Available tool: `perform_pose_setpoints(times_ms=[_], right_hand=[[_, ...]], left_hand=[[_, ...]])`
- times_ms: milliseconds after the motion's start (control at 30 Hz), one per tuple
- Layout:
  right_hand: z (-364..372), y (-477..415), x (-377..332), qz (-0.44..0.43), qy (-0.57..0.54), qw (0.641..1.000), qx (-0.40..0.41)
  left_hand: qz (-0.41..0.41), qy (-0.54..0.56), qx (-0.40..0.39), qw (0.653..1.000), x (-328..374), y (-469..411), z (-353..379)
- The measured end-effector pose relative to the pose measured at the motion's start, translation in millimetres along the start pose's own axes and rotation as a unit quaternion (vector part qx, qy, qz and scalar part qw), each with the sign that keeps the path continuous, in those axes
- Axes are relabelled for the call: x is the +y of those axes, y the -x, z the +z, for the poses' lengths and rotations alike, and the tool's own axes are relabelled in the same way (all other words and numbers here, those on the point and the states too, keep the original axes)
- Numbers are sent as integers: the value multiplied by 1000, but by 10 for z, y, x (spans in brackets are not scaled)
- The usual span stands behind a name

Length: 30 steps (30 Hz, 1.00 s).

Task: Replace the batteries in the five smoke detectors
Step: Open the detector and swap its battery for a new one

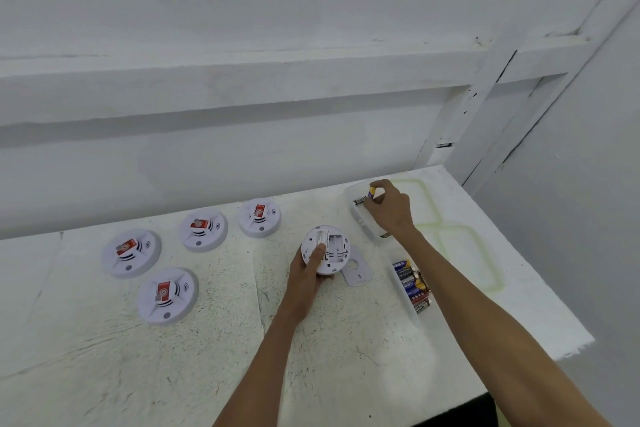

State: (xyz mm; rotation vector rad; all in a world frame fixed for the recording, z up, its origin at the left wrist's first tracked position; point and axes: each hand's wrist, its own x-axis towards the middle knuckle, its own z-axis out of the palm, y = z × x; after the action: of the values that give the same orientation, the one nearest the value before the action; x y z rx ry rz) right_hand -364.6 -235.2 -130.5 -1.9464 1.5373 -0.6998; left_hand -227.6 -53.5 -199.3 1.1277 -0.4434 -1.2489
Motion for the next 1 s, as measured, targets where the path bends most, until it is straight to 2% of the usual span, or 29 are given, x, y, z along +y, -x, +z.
perform_pose_setpoints(times_ms=[133, 267, 400, 500, 667, 767, 833, 900, 1000], right_hand=[[-17, 266, -148, -18, -83, 996, 5], [77, 634, -216, -71, -93, 993, -6], [171, 880, -218, -137, -18, 990, -40], [193, 918, -197, -171, 26, 985, -15], [260, 1015, -119, -221, 33, 975, -17], [318, 1046, -37, -260, 87, 962, -5], [323, 1081, -32, -280, 123, 951, 33], [351, 1140, -44, -315, 196, 927, 59], [400, 1223, -57, -312, 277, 908, 22]], left_hand=[[3, -2, 0, 1000, 8, 7, 3], [12, -13, -4, 1000, 1, 14, 8], [10, -24, 8, 1000, -3, 18, 15], [16, -36, 10, 999, -23, 11, 10], [41, -59, 3, 997, -43, 7, -1], [52, -72, 1, 996, -38, 31, 8], [53, -64, 1, 997, -36, 37, 17], [53, -55, 8, 997, -23, 43, 23], [42, -33, 24, 998, -32, 43, 22]])
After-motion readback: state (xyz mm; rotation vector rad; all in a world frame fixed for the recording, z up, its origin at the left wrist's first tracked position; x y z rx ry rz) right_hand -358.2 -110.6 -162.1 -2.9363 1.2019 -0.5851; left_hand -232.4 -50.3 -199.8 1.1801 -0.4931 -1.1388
